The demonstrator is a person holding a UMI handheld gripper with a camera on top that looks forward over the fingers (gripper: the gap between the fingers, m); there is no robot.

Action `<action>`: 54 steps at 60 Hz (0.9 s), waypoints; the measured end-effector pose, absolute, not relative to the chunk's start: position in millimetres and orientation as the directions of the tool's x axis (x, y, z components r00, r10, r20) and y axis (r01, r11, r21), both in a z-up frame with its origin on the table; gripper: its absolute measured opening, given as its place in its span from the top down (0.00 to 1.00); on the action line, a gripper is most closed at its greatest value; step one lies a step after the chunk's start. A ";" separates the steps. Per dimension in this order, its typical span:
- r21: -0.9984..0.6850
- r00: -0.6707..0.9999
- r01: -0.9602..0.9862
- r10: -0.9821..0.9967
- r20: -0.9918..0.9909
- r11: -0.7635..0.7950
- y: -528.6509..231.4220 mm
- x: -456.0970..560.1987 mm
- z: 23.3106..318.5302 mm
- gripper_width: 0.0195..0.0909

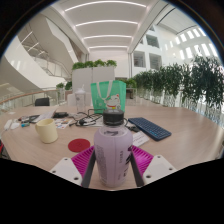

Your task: Pour water

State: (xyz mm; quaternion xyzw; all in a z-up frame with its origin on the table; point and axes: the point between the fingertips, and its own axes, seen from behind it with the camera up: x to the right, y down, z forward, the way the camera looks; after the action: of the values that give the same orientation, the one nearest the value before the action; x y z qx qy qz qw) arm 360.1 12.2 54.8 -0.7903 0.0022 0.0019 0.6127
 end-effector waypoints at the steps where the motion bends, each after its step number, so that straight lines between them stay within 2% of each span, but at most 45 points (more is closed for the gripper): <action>1: -0.963 1.000 -0.004 -0.001 -0.004 -0.268 10.2 364.5 49.5 0.52; 14: -0.961 0.998 -0.043 -0.056 -0.029 -0.272 25.2 365.7 50.8 0.56; 26: -0.925 0.989 -0.125 -0.116 -0.088 -0.360 27.9 370.4 47.5 0.69; 32: -0.923 0.991 -0.093 -0.122 -0.050 -0.374 34.9 373.8 67.8 0.69; 38: -0.927 0.989 0.079 -0.086 0.118 -0.366 51.8 364.9 115.2 0.69; 43: -0.884 0.939 0.310 -0.030 0.341 -0.351 69.5 352.3 161.6 0.69; 45: -0.838 0.888 0.427 -0.016 0.459 -0.340 79.2 340.2 169.5 0.69; 49: -0.654 0.698 0.690 0.045 0.715 -0.310 88.2 322.6 199.0 0.69; 50: -0.598 0.639 0.744 0.057 0.767 -0.296 99.5 312.1 191.3 0.69; 54: -0.329 0.369 0.910 0.129 0.921 -0.253 107.2 277.5 201.2 0.69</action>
State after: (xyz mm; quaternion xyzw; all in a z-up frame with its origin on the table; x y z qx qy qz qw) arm 277.5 107.2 201.2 -0.6769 -0.3836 -0.4106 0.4755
